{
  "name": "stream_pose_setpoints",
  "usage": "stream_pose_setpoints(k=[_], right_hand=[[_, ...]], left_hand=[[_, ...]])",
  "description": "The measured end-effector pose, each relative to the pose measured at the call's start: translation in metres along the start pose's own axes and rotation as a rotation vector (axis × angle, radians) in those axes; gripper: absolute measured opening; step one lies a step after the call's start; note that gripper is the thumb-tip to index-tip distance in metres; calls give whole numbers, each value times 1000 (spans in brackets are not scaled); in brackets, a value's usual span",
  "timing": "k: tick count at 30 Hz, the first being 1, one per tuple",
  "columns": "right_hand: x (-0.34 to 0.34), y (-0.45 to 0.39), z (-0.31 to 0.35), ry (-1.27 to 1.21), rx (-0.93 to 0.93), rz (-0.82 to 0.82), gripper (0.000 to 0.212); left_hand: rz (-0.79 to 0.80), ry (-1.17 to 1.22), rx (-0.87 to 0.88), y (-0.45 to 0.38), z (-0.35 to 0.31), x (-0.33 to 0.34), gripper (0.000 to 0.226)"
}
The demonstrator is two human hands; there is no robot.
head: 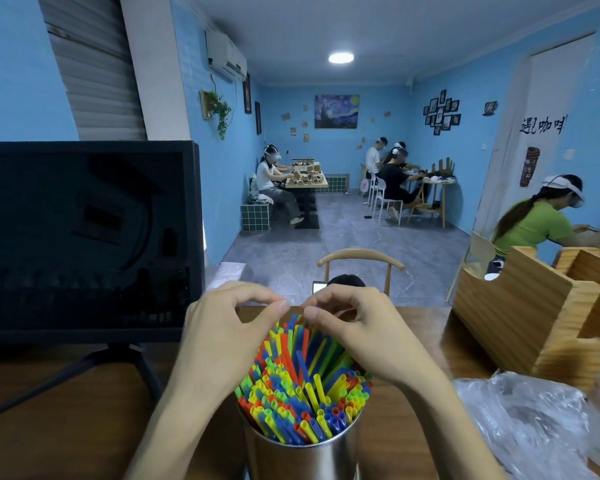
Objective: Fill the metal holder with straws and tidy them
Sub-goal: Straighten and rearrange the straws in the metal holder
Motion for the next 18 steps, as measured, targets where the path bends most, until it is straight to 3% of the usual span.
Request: stream_pose_setpoints(k=[5,9,12,15,18], right_hand=[[-5,4,9,-12,-96,19,30],[-5,9,21,-93,-138,93,22],[-3,9,23,-94,-149,62,14],[-5,6,21,-175,-132,33,13],[-20,5,19,-433,-48,-96,15]], left_hand=[[-418,309,161,7,-26,-19,7],[-679,579,219,12,-37,-38,16],[-754,663,136,11,-34,-44,30],[-745,733,65,7,-29,-38,9],[-618,740,-29,-1,-18,-30,5]])
Point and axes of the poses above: each hand's wrist, its own y-axis away from the middle knuckle, its own x-axis out of the palm, z = x × y, the point moved 2 cm from there along -y, towards the middle knuckle, and after that the axes turned 8 degrees about -z, right-handed, at the moved point
